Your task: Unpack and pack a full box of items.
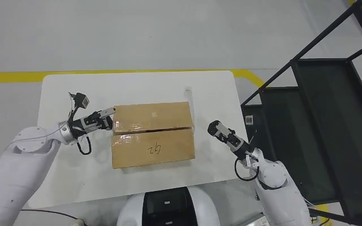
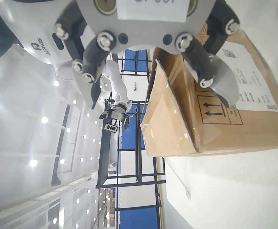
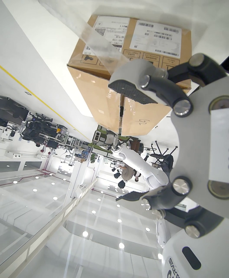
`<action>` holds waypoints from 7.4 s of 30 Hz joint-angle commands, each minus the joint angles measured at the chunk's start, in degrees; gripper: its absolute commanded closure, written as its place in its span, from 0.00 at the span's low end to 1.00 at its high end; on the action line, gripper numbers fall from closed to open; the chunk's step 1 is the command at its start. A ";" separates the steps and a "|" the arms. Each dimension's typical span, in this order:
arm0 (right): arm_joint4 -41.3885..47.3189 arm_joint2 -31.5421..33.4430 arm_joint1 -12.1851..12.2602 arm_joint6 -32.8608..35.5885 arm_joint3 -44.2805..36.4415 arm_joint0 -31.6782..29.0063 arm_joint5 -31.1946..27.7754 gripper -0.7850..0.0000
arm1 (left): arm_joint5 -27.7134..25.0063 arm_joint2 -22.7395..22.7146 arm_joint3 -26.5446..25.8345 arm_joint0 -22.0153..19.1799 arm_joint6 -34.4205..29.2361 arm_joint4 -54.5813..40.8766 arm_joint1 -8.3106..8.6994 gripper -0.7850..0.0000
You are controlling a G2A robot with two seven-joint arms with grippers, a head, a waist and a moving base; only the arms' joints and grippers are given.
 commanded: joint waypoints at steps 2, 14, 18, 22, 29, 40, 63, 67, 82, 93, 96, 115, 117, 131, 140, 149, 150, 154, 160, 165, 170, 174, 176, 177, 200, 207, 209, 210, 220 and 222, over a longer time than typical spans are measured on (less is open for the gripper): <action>0.32 0.87 0.16 -0.21 -0.06 -0.66 -0.99 0.00 | 0.47 2.87 1.87 -4.01 -0.99 -0.59 -1.60 0.00; -0.19 0.40 1.41 11.36 0.23 0.20 -1.46 0.00 | -5.81 2.87 9.81 -7.42 -11.34 -7.61 -3.73 0.00; 0.93 0.87 1.94 15.63 -0.25 0.94 -0.05 0.00 | -7.49 -0.68 9.15 -5.82 -17.80 -8.72 -2.54 0.00; 0.93 0.87 1.94 15.63 -0.25 0.94 -0.05 0.00 | -5.60 -4.45 3.83 -3.30 -19.70 -7.59 -1.02 0.00; 0.71 0.84 1.94 15.45 -0.33 0.96 0.09 0.00 | -4.89 -6.18 1.24 -1.89 -20.41 -8.00 -0.41 0.00; -13.54 0.81 3.41 21.08 0.68 -2.42 3.90 0.00 | -4.89 -6.18 1.24 -1.89 -20.41 -8.00 -0.41 0.00; -8.49 -11.12 3.79 21.69 9.93 4.47 5.45 0.00 | -4.89 -6.18 1.24 -1.89 -20.41 -8.00 -0.41 0.00; -9.13 -11.56 3.91 20.42 9.97 6.00 5.67 0.00 | -4.89 -6.18 1.24 -1.89 -20.41 -8.00 -0.41 0.00; -4.38 -9.73 5.59 27.26 3.92 4.89 1.18 0.00 | -4.89 -6.18 1.24 -1.89 -20.41 -8.00 -0.41 0.00; -3.77 -1.53 6.64 18.90 3.82 8.40 -4.40 0.00 | -3.49 -6.69 -2.04 -0.49 -20.00 -7.46 -0.56 0.00; -6.58 -3.43 6.53 17.50 5.96 11.38 -3.61 0.00 | -3.90 -7.60 -2.09 -0.32 -21.39 -7.23 -0.42 0.00; -6.25 -12.27 6.15 17.10 14.45 19.44 -2.20 0.00 | -3.14 -10.57 -5.35 2.61 -22.16 -7.67 0.33 0.00; -4.59 -11.92 6.29 17.50 14.78 19.57 -2.11 0.00 | -3.14 -10.57 -5.35 2.61 -22.16 -7.67 0.33 0.00; 11.78 -7.16 8.57 34.42 11.39 14.96 -3.46 0.00 | -3.14 -10.57 -5.35 2.61 -22.16 -7.67 0.33 0.00; 5.43 -7.74 10.39 34.26 2.00 5.86 -3.62 0.00 | -3.14 -10.57 -5.35 2.61 -22.16 -7.67 0.33 0.00; -6.59 -11.33 11.17 30.12 0.02 0.51 -5.04 0.00 | -3.14 -10.57 -5.35 2.61 -22.16 -7.67 0.33 0.00; -8.26 -12.09 11.09 29.02 0.38 0.64 -4.67 0.00 | -3.04 -10.55 -5.51 2.71 -21.79 -7.60 0.31 0.00; -13.33 -15.64 10.62 24.41 2.61 2.14 -2.90 0.00 | -1.98 -10.80 -8.01 3.88 -20.59 -6.96 0.28 0.00; -16.81 -19.01 10.20 19.72 5.09 4.15 -1.41 0.00 | -0.52 -11.54 -9.69 5.26 -24.77 -6.79 0.54 0.00; -16.40 -19.80 10.21 17.68 6.04 5.06 -1.25 0.00 | 1.06 -8.90 -9.38 5.65 -26.35 -6.87 -0.03 0.00; -14.32 -19.14 10.55 16.89 5.33 4.74 -1.86 0.00 | 0.87 -4.98 -5.39 3.65 -25.18 -5.46 -1.32 0.00; -12.89 -17.93 10.97 16.66 4.16 3.87 -2.33 0.00 | 1.57 -2.31 -2.15 1.29 -24.51 -5.06 -2.41 0.00; -12.11 -17.41 11.18 16.73 3.43 3.25 -2.67 0.00 | 1.72 -1.41 -0.13 0.22 -24.16 -5.16 -2.90 0.00; -11.63 -17.14 11.30 16.86 3.14 2.98 -2.78 0.00 | 1.59 -1.00 0.62 -0.31 -24.11 -5.31 -3.15 0.00; -8.23 -12.07 13.22 15.17 -0.30 -2.05 -5.01 0.00 | -0.28 4.32 13.99 -15.68 -25.01 -19.75 -10.24 0.00; -8.63 -12.09 13.46 13.87 -0.54 -2.46 -4.93 0.00 | -1.46 9.37 25.65 -23.84 -23.80 -21.76 -14.91 0.00; -8.55 -12.02 13.53 13.50 -0.44 -2.56 -5.08 0.00 | -1.86 10.53 29.60 -25.77 -22.50 -22.39 -16.34 0.00; -8.49 -11.95 13.57 13.31 -0.33 -2.62 -5.07 0.00 | -1.87 11.06 31.42 -26.59 -22.07 -22.81 -17.05 0.00; -8.54 -11.77 13.90 12.03 0.40 -2.75 -4.98 0.00 | -2.37 17.49 46.05 -32.93 -11.98 -13.24 -22.83 0.00; -8.79 -12.01 13.94 11.90 0.50 -2.60 -4.66 0.00 | -2.61 18.70 47.83 -33.95 -9.54 -9.86 -23.59 0.00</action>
